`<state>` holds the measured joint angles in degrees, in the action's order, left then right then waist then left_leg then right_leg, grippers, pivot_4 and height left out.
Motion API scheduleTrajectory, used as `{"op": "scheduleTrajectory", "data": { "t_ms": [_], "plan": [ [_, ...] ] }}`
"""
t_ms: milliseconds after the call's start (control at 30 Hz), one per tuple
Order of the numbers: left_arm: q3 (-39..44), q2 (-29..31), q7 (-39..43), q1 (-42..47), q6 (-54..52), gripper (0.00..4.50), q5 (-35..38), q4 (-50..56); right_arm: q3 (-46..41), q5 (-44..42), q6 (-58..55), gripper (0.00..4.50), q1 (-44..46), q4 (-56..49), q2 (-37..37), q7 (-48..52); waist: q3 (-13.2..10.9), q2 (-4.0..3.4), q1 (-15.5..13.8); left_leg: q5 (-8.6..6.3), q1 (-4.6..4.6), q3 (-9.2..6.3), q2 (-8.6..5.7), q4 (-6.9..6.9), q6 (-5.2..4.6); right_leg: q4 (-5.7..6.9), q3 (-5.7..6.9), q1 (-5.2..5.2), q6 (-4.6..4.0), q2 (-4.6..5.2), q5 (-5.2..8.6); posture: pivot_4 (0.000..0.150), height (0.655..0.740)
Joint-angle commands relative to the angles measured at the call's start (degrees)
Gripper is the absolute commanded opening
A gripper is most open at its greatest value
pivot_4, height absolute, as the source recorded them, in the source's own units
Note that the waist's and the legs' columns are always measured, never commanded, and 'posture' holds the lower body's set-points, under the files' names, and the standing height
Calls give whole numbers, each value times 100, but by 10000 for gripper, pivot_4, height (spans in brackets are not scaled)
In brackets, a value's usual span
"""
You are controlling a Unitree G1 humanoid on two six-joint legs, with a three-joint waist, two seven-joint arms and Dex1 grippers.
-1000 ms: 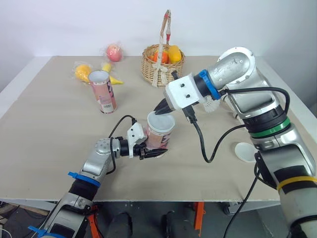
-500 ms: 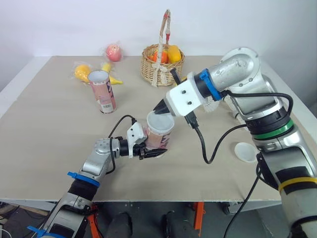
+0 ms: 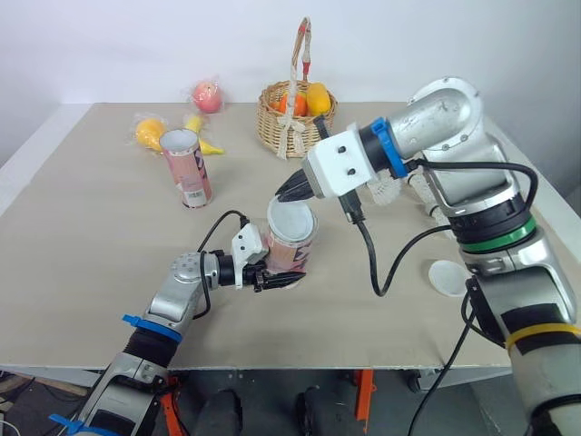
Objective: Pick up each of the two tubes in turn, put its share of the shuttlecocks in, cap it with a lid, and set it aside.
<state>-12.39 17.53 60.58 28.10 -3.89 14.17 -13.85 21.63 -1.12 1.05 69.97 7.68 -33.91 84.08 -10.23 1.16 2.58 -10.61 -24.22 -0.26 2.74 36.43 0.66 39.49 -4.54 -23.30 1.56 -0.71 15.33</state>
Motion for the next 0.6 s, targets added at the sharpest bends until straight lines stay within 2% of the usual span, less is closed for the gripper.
{"op": "scheduleTrajectory", "data": {
  "t_ms": [33,167,400,600],
  "plan": [
    [21,107,9,-125,-144,29212,-46,-78,-100,107,210,916,174,113,-14,-80,0,0,0,0,0,1,0,0,0,0,0,0,0,0,0,1500,7400],
    [16,113,7,-148,-160,29212,-45,-46,-94,192,353,916,174,137,-53,-95,0,0,0,0,0,1,0,-2,0,0,-1,0,-1,0,1,1500,7400],
    [25,132,18,-154,-177,29212,-44,-47,17,-92,232,916,-49,-321,-271,500,0,0,0,0,0,1,0,-3,0,0,-1,0,-2,1,2,1500,7400],
    [8,111,38,-137,-174,29212,-49,-80,82,-181,11,916,318,263,-36,689,0,0,3,0,1,1,0,-4,0,0,-1,0,-5,1,4,1500,7400]
  ]
}}
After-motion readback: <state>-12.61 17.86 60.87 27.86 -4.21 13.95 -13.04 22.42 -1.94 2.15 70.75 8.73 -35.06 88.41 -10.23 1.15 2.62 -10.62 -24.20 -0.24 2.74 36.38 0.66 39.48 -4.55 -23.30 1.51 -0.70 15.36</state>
